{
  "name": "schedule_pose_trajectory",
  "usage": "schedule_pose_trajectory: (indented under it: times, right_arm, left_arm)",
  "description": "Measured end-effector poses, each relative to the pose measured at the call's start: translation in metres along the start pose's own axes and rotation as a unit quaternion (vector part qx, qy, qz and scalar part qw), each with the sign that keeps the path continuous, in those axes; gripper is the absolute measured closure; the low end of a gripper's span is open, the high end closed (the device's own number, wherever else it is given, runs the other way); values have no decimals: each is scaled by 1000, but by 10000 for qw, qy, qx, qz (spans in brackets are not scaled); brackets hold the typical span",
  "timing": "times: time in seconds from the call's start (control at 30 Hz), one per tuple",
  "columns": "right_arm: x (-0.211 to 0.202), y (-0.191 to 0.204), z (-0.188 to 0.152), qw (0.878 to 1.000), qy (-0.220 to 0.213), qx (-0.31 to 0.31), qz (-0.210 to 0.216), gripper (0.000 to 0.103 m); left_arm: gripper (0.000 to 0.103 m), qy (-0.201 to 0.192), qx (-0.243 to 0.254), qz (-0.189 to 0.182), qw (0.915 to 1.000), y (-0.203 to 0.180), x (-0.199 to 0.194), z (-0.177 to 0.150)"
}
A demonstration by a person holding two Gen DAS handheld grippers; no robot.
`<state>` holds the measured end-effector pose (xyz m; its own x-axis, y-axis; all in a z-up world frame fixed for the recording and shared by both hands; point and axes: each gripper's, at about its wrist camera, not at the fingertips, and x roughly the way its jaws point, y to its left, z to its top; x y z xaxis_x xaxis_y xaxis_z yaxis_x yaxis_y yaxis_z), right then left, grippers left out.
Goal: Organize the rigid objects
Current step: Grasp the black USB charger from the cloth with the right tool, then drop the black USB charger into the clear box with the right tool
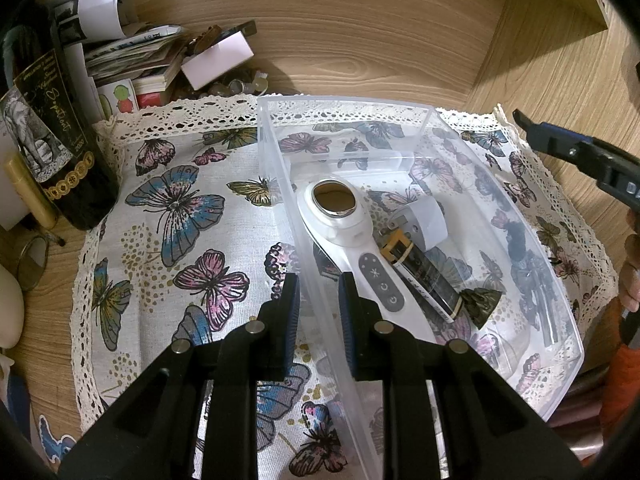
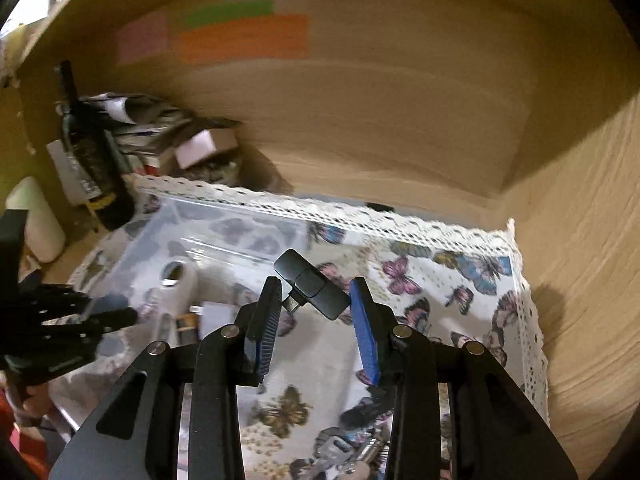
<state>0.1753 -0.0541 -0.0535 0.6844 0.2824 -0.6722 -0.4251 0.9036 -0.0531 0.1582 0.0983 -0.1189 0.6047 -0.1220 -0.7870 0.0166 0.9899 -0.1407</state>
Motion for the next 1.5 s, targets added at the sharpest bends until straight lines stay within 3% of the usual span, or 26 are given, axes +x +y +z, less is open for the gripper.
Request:
schedule_pose_trajectory:
  times: [0.5, 0.63, 0.93, 1.2, 1.37, 1.5]
  right_arm:
    - [18, 41, -20, 9965, 509, -460, 475, 71]
    - [22, 53, -26, 9949, 564, -761, 344, 71]
    - [31, 61, -29, 9915, 856, -853, 490, 71]
    - [11, 49, -18, 9952, 576, -632, 475, 70]
    - [-13, 28, -10, 9990, 207, -326, 241, 65]
    - [-19, 10, -11, 9998, 158, -94, -17, 62]
  left_arm:
    - [84, -6, 17, 4, 10000, 1, 0, 0]
    - [84, -6, 15, 0, 10000, 1, 0, 0]
    - [84, -5, 14, -5, 10000, 1, 0, 0]
    - [84, -4, 13, -6, 10000, 1, 0, 0]
    - [84, -11, 16, -2, 10000, 1, 0, 0]
    - [84, -9, 33, 3, 10000, 1, 0, 0]
